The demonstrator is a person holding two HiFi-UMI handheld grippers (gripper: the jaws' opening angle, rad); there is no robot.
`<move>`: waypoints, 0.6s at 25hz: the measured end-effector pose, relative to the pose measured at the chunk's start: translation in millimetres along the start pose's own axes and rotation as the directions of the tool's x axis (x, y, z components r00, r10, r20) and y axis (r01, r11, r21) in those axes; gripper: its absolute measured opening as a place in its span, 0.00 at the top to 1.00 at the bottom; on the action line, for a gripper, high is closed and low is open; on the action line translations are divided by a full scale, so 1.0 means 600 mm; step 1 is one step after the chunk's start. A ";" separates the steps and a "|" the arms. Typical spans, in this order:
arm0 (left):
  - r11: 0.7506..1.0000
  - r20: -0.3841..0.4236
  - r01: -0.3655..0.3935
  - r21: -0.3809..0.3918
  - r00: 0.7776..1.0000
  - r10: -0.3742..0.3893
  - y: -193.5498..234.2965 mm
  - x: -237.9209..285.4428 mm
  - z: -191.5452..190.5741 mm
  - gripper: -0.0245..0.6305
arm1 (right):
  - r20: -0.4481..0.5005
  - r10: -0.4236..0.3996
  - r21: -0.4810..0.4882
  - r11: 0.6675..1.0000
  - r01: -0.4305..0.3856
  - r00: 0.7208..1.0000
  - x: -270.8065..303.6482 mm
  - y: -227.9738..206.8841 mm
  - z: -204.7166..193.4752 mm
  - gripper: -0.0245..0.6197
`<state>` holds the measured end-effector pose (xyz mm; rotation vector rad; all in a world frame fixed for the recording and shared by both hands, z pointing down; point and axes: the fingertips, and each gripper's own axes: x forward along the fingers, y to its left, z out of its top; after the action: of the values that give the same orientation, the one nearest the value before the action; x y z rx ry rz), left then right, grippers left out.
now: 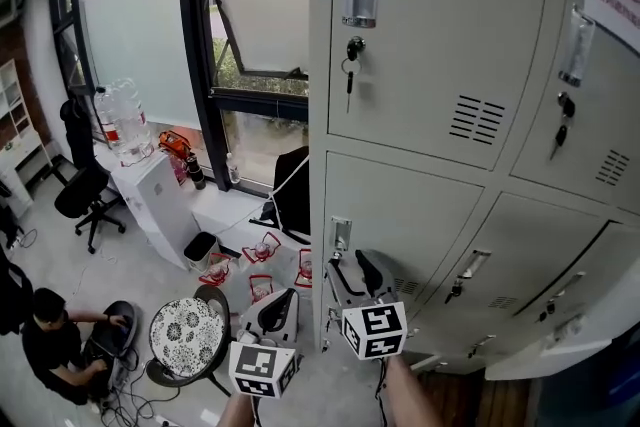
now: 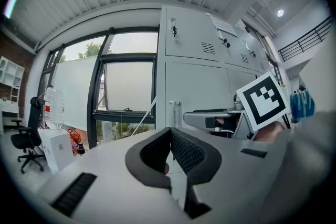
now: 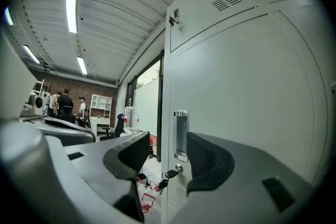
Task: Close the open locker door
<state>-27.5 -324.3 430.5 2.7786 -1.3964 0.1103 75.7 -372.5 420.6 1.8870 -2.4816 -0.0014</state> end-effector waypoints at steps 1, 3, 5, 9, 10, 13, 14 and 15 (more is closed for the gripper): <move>1.000 0.003 0.004 0.000 1.000 -0.004 -0.005 -0.002 0.002 0.93 | 0.000 0.000 -0.002 1.000 0.000 1.000 -0.008 0.000 0.002 0.63; 1.000 0.009 0.014 0.002 1.000 -0.014 -0.016 -0.005 0.005 0.93 | 0.001 -0.006 -0.011 1.000 0.006 1.000 -0.027 -0.003 0.006 0.63; 1.000 0.011 0.029 0.006 1.000 -0.030 -0.028 -0.010 0.008 0.93 | 0.002 -0.017 -0.022 1.000 0.018 1.000 -0.050 -0.006 0.011 0.63; 0.998 0.019 0.058 0.013 0.998 -0.058 -0.051 -0.030 0.016 0.93 | 0.000 -0.038 -0.040 0.998 0.038 0.999 -0.107 -0.006 0.020 0.65; 0.998 0.022 0.065 0.016 0.998 -0.066 -0.058 -0.037 0.019 0.93 | 0.003 -0.044 -0.047 0.998 0.044 0.999 -0.123 -0.004 0.023 0.67; 0.996 0.028 0.089 0.031 0.996 -0.090 -0.080 -0.059 0.026 0.93 | 0.019 -0.068 -0.060 0.996 0.069 0.998 -0.173 0.002 0.032 0.68; 0.995 0.031 0.097 0.036 0.995 -0.098 -0.087 -0.068 0.028 0.93 | 0.024 -0.077 -0.061 0.995 0.078 0.997 -0.189 0.004 0.034 0.70; 0.994 0.034 0.104 0.037 0.994 -0.105 -0.095 -0.076 0.030 0.93 | 0.027 -0.085 -0.061 0.994 0.086 0.996 -0.205 0.005 0.036 0.70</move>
<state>-7.9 -255.0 409.4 2.8898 -1.2649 0.0840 105.4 -253.4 396.9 1.9780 -2.3841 -0.1021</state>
